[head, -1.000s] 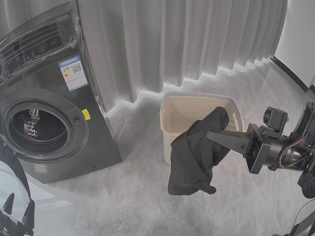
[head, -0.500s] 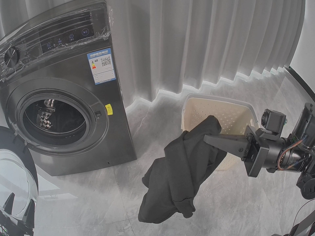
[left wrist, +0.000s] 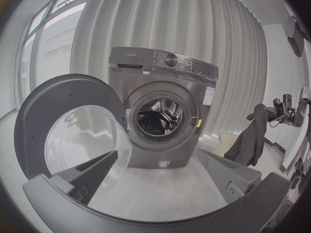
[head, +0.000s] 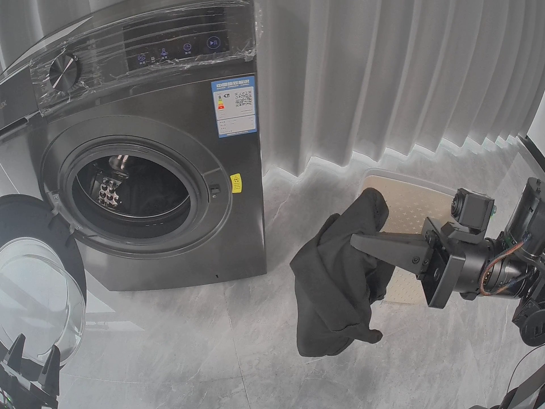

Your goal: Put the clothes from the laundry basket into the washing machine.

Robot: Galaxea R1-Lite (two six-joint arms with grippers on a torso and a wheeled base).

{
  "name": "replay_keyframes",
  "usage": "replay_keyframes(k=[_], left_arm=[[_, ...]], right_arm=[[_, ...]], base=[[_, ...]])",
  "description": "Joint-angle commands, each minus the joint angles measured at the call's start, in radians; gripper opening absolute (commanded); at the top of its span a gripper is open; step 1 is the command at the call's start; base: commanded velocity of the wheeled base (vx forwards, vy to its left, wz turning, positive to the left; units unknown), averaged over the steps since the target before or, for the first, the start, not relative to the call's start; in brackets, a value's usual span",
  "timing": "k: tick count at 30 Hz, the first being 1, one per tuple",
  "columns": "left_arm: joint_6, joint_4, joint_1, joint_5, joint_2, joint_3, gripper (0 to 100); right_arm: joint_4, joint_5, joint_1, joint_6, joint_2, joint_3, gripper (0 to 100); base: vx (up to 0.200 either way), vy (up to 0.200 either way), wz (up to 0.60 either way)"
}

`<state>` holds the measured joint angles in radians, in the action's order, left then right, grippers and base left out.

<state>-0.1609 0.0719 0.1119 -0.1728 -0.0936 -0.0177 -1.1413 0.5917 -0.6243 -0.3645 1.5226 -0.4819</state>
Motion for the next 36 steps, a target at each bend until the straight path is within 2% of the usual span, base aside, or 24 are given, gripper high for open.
replay_keyframes(k=[1, 7, 26, 34, 36], left_arm=[[0.0, 0.0, 0.0, -0.001, -0.001, 0.018, 100], [0.0, 0.0, 0.0, -0.001, -0.001, 0.018, 100], [0.001, 0.0, 0.0, -0.001, -0.001, 0.018, 100], [0.001, 0.0, 0.0, -0.001, -0.001, 0.018, 100], [0.001, 0.0, 0.0, -0.001, -0.001, 0.018, 100]], right_arm=[[0.0, -0.003, 0.0, 0.002, 0.005, 0.005, 0], [-0.003, -0.004, 0.0, 0.002, 0.013, -0.004, 0], [-0.002, 0.0, -0.005, -0.001, 0.014, -0.003, 0], [-0.003, -0.004, -0.005, -0.001, 0.016, -0.004, 0], [-0.003, -0.001, -0.005, 0.001, 0.016, -0.003, 0]], base=[[0.0, 0.0, 0.0], [0.0, 0.0, 0.5], [0.0, 0.0, 0.0], [0.0, 0.0, 0.6], [0.0, 0.0, 0.0]])
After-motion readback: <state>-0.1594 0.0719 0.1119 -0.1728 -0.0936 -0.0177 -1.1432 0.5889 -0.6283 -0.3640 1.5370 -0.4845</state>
